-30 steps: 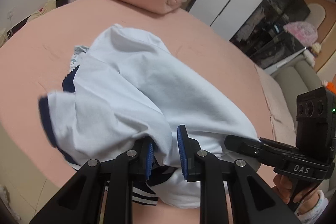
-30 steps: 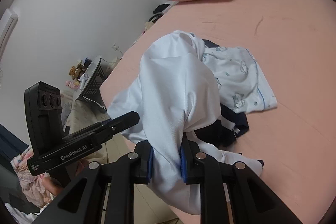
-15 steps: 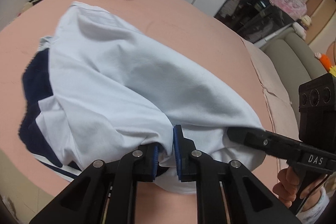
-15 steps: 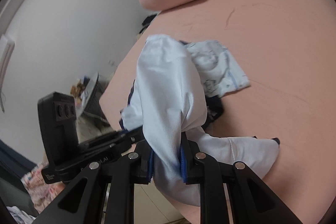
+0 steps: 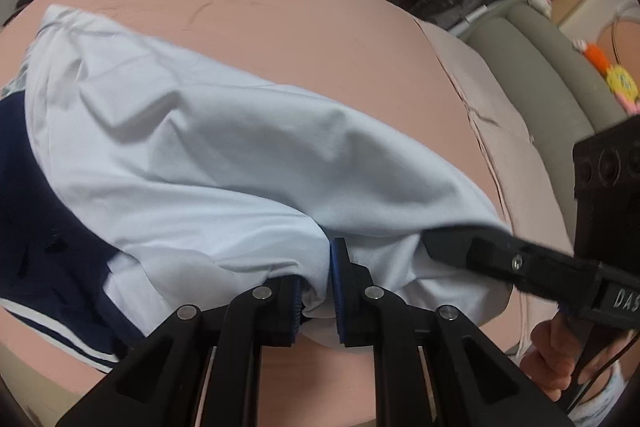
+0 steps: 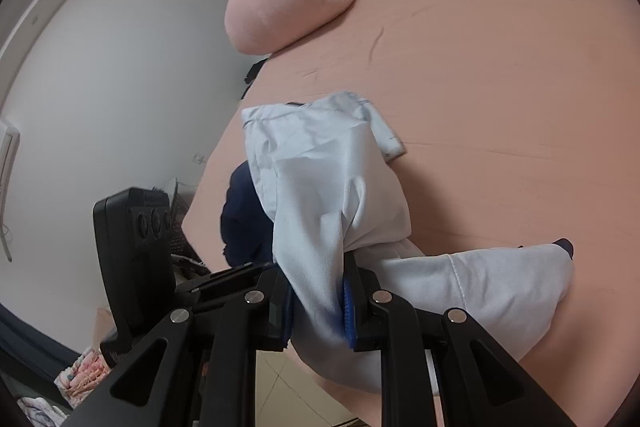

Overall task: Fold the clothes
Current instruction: 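Lift and drag the held garment across the bed with the left gripper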

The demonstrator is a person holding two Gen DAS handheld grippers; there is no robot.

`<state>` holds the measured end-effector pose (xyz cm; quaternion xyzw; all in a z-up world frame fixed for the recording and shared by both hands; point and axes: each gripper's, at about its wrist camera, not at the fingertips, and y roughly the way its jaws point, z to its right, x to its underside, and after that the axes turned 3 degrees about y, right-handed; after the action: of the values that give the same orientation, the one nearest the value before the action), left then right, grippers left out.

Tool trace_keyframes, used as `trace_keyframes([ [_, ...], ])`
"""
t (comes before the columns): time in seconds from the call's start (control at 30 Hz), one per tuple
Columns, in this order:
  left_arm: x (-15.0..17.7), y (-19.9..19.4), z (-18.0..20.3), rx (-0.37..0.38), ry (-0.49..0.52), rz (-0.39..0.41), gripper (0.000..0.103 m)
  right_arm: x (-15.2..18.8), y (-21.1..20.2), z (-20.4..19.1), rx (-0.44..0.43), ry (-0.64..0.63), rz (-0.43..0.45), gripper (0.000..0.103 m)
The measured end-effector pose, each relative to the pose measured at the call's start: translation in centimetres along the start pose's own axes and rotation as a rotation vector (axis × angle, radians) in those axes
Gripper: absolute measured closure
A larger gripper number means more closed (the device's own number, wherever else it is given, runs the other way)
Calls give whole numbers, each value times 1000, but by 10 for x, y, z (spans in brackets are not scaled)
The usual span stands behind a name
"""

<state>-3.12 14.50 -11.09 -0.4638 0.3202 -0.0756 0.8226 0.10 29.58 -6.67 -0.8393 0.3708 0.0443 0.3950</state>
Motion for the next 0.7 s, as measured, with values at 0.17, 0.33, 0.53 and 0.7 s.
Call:
trace_keyframes([
  [0.17, 4, 14, 23, 2, 60, -29, 92, 5, -12, 17, 13, 42, 13, 85],
  [0.33, 8, 26, 48, 11, 123, -58, 92, 14, -25, 26, 52, 59, 21, 85],
  [0.53, 13, 32, 73, 38, 180, -88, 92, 20, -48, 41, 77, 88, 44, 85],
  [0.7, 14, 36, 93, 76, 208, -109, 92, 28, -72, 53, 93, 123, 76, 85],
])
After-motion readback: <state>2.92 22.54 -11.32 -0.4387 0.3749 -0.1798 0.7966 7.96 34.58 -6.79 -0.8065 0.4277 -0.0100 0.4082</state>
